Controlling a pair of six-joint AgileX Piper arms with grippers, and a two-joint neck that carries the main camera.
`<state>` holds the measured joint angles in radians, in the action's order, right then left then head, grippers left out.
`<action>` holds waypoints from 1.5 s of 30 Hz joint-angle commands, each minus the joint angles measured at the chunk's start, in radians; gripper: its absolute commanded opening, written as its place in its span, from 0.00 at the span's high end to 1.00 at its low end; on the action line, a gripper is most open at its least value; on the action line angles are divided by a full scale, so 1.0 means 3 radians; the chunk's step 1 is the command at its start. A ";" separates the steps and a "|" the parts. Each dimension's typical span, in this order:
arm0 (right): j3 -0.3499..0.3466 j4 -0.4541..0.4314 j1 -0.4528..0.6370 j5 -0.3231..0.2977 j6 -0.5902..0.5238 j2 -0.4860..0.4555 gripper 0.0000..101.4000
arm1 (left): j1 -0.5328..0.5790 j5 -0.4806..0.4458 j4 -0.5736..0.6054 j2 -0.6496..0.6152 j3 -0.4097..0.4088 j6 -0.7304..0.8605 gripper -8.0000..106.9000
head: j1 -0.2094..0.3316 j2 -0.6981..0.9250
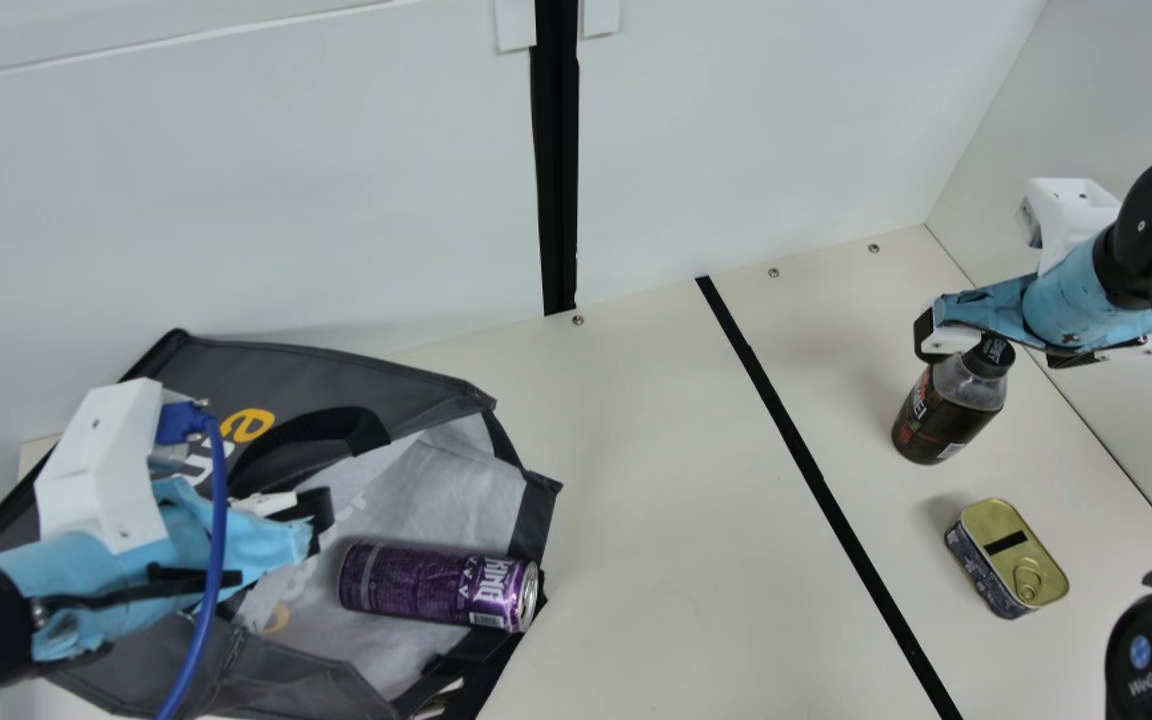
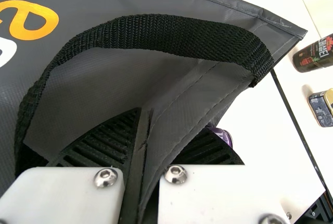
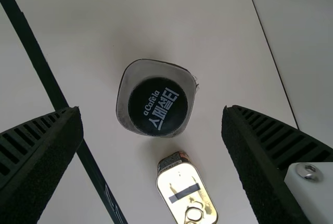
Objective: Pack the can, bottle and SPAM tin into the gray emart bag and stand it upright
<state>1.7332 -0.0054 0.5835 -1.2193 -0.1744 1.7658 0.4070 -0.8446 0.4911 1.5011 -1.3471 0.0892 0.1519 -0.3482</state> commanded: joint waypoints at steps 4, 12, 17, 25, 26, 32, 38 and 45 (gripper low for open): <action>0.0020 -0.0002 0.0003 -0.0002 0.0019 0.0058 0.06 | 0.0000 0.0000 0.0000 0.0000 0.0000 0.0000 1.00 | 0.0076 -0.0003; 0.0043 -0.0012 0.0006 -0.0002 0.0048 0.0141 0.06 | 0.0000 0.0000 0.0000 0.0000 0.0000 0.0000 1.00 | 0.0076 -0.0003; 0.0040 -0.0017 0.0001 -0.0002 0.0066 0.0172 0.26 | 0.0000 0.0000 0.0000 0.0000 0.0000 0.0000 1.00 | 0.0076 -0.0003; 0.0020 -0.0022 -0.0007 -0.0002 0.0106 0.0188 0.79 | 0.0000 0.0000 0.0000 0.0000 0.0000 0.0000 1.00 | 0.0076 -0.0003; 0.0016 -0.0021 -0.0008 -0.0002 0.0112 0.0187 0.85 | 0.0000 0.0000 0.0000 0.0000 0.0000 0.0000 1.00 | 0.0076 -0.0003; 0.0014 0.0003 -0.0020 -0.0002 0.0132 0.0171 1.00 | 0.0000 0.0000 0.0000 0.0000 0.0000 0.0000 1.00 | 0.0076 -0.0003; 0.0042 0.0043 -0.0044 -0.0002 0.0115 0.0124 1.00 | 0.0000 0.0000 0.0000 0.0000 0.0000 0.0000 1.00 | 0.0076 -0.0003; 0.0085 0.0090 -0.0079 -0.0002 0.0039 0.0044 1.00 | 0.0000 0.0000 0.0000 0.0000 0.0000 0.0000 1.00 | 0.0076 -0.0003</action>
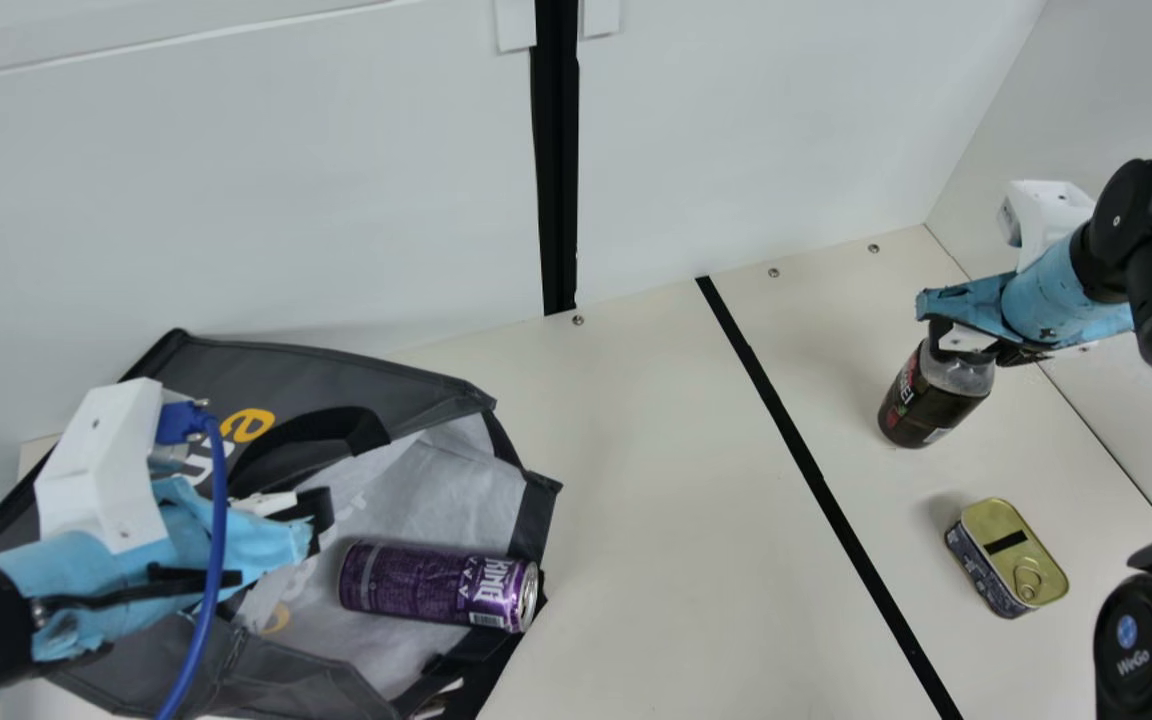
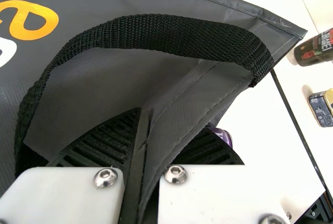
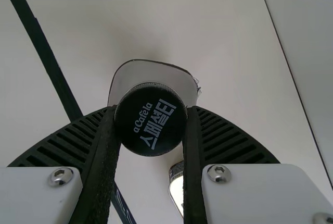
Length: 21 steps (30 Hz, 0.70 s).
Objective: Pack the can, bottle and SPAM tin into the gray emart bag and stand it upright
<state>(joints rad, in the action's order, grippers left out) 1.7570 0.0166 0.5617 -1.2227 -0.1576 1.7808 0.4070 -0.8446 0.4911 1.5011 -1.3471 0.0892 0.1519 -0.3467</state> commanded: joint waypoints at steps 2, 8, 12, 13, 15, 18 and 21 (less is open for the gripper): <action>0.0015 0.0032 -0.0019 0.0009 -0.0052 -0.0033 1.00 | 0.0000 0.0000 0.0000 0.0000 0.0000 0.0000 1.00 | 0.0076 -0.0008; 0.0022 0.0087 -0.0066 0.0009 -0.0179 -0.0125 1.00 | 0.0000 0.0000 0.0000 0.0000 0.0000 0.0000 1.00 | 0.0076 -0.0008; -0.0004 0.0114 -0.0100 0.0009 -0.0281 -0.0195 1.00 | 0.0000 0.0000 0.0000 0.0000 0.0000 0.0000 1.00 | 0.0076 -0.0008; -0.0014 0.0119 -0.0109 0.0009 -0.0308 -0.0213 1.00 | 0.0000 0.0000 0.0000 0.0000 0.0000 0.0000 1.00 | 0.0076 -0.0008; -0.0033 0.0131 -0.0125 0.0009 -0.0363 -0.0248 1.00 | 0.0000 0.0000 0.0000 0.0000 0.0000 0.0000 1.00 | 0.0076 -0.0008; -0.0063 0.0151 -0.0150 0.0009 -0.0443 -0.0301 1.00 | 0.0000 0.0000 0.0000 0.0000 0.0000 0.0000 1.00 | 0.0076 -0.0008; -0.0098 0.0172 -0.0181 0.0009 -0.0515 -0.0356 1.00 | 0.0000 0.0000 0.0000 0.0000 0.0000 0.0000 1.00 | 0.0076 -0.0008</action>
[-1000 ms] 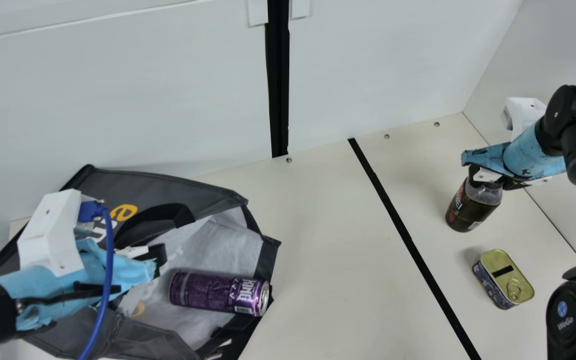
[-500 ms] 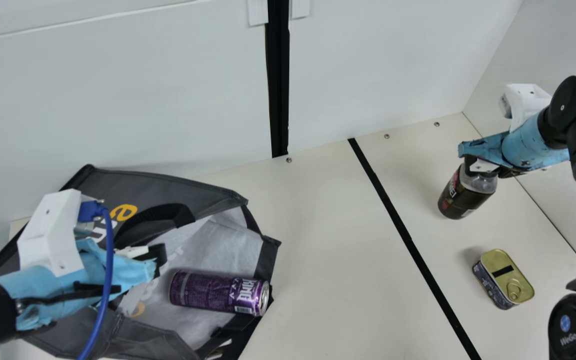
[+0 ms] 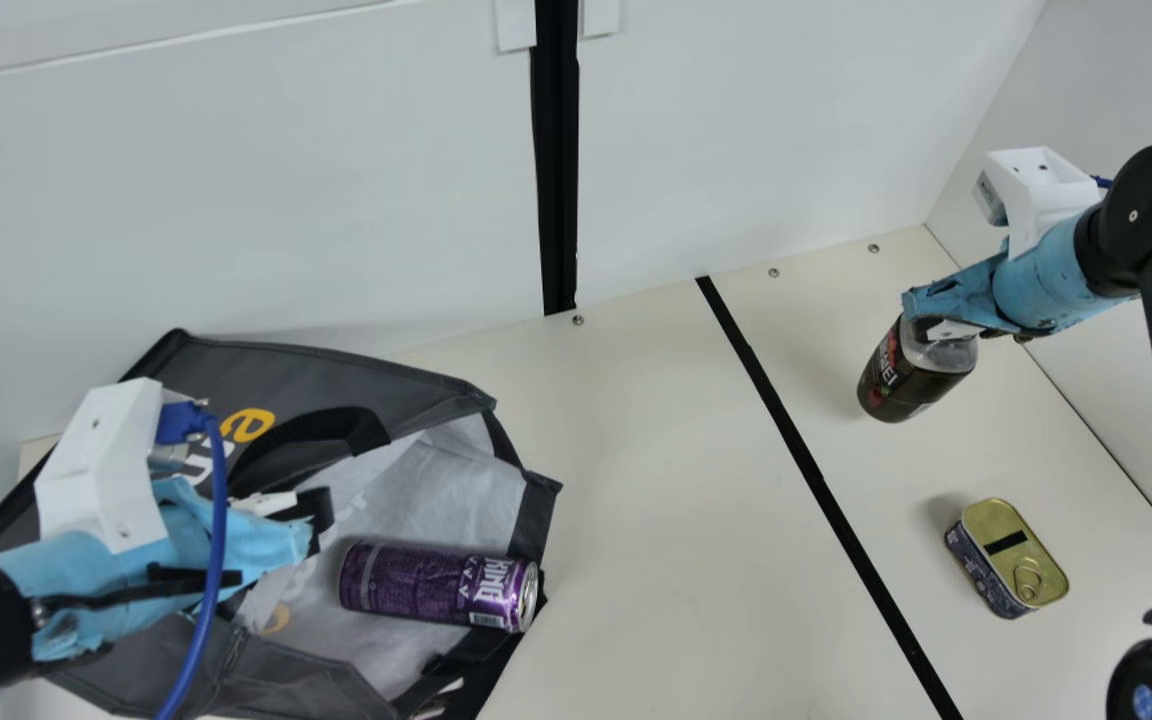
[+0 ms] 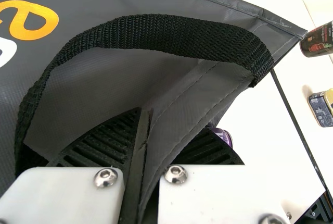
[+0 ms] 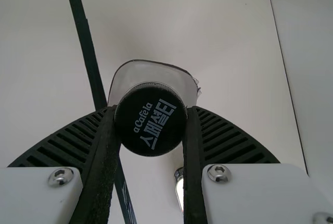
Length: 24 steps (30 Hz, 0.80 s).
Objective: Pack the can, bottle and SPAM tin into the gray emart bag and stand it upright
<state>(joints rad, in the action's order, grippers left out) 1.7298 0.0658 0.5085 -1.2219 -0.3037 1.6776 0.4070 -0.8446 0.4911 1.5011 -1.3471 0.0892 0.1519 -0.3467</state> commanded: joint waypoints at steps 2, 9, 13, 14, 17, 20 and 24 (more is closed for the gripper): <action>-0.0034 0.0021 -0.0029 0.0006 -0.0070 -0.0052 1.00 | 0.0000 0.0000 0.0000 0.0000 0.0000 0.0000 1.00 | 0.0076 -0.0008; -0.0132 0.0039 -0.0149 0.0006 -0.0151 -0.0204 1.00 | 0.0000 0.0000 0.0000 0.0000 0.0000 0.0000 1.00 | 0.0076 -0.0008; -0.0203 0.0021 -0.0242 0.0006 -0.0146 -0.0294 1.00 | 0.0000 0.0000 0.0000 0.0000 0.0000 0.0000 1.00 | 0.0076 -0.0008; -0.0226 0.0013 -0.0268 0.0006 -0.0143 -0.0318 1.00 | 0.0000 0.0000 0.0000 0.0000 0.0000 0.0000 1.00 | 0.0076 -0.0008; -0.0293 -0.0017 -0.0356 0.0006 -0.0130 -0.0390 1.00 | 0.0000 0.0000 0.0000 0.0000 0.0000 0.0000 1.00 | 0.0076 -0.0008; -0.0363 -0.0039 -0.0450 0.0006 -0.0132 -0.0464 1.00 | 0.0000 0.0000 0.0000 0.0000 0.0000 0.0000 1.00 | 0.0076 -0.0008; -0.0458 -0.0062 -0.0573 0.0006 -0.0181 -0.0556 1.00 | 0.0000 0.0000 0.0000 0.0000 0.0000 0.0000 1.00 | 0.0076 -0.0008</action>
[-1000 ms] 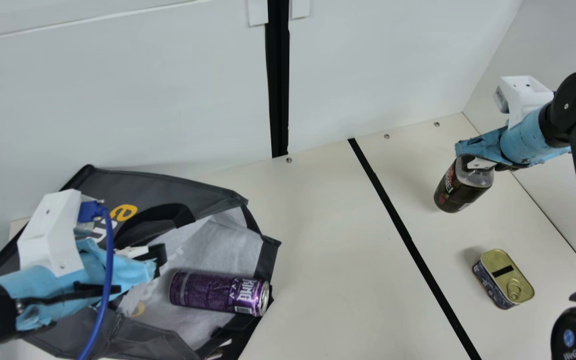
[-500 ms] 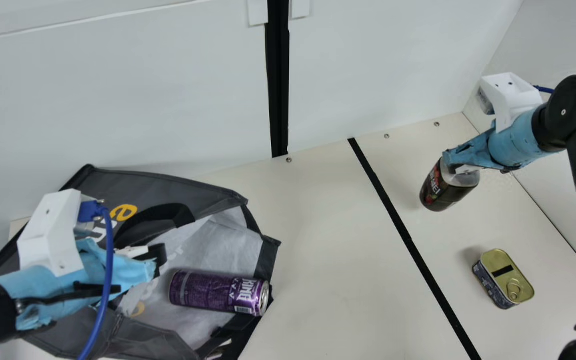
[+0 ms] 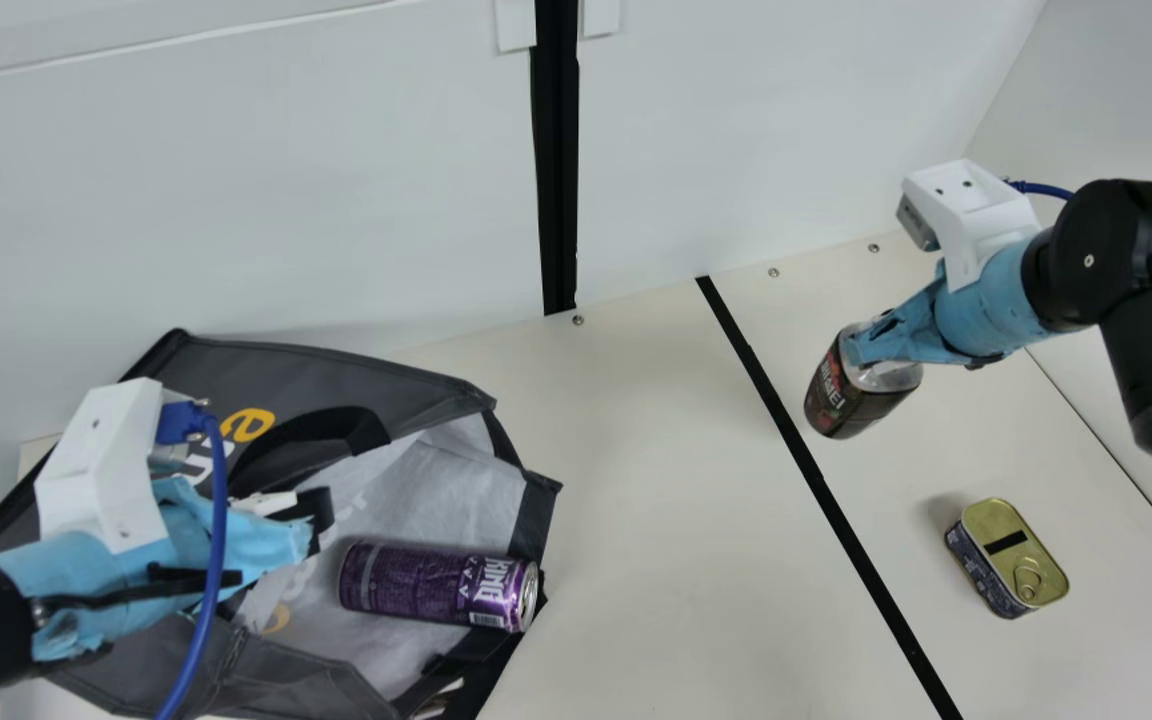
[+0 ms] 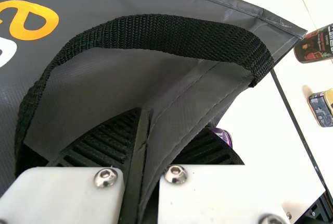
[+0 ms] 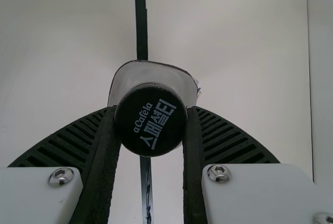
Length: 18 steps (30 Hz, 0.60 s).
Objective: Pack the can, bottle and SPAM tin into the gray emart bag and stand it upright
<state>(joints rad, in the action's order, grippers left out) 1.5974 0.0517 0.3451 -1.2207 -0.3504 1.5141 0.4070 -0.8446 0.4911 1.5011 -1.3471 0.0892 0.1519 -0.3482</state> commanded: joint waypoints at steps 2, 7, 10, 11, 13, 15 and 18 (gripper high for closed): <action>-0.0061 -0.0027 -0.0085 0.0002 -0.0068 -0.0050 1.00 | 0.0000 0.0000 0.0000 0.0000 0.0000 0.0000 1.00 | 0.0076 -0.0003; -0.0155 -0.0042 -0.0216 0.0002 -0.0183 -0.0136 1.00 | 0.0000 0.0000 0.0000 0.0000 0.0000 0.0000 1.00 | 0.0076 -0.0003; -0.0199 -0.0040 -0.0294 0.0002 -0.0259 -0.0177 1.00 | 0.0000 0.0000 0.0000 0.0000 0.0000 0.0000 1.00 | 0.0076 -0.0003; -0.0213 -0.0038 -0.0320 0.0002 -0.0283 -0.0190 1.00 | 0.0000 0.0000 0.0000 0.0000 0.0000 0.0000 1.00 | 0.0076 -0.0003; -0.0237 -0.0034 -0.0376 0.0002 -0.0330 -0.0213 1.00 | 0.0000 0.0000 0.0000 0.0000 0.0000 0.0000 1.00 | 0.0076 -0.0003; -0.0259 -0.0025 -0.0432 0.0002 -0.0378 -0.0234 1.00 | 0.0000 0.0000 0.0000 0.0000 0.0000 0.0000 1.00 | 0.0076 -0.0003; -0.0290 -0.0008 -0.0522 0.0002 -0.0437 -0.0265 1.00 | 0.0000 0.0000 0.0000 0.0000 0.0000 0.0000 1.00 | 0.0076 -0.0003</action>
<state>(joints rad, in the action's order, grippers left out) 1.5125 0.0470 0.1965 -1.2203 -0.4776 1.4350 0.4070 -0.8446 0.4911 1.5011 -1.3471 0.0892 0.1519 -0.3482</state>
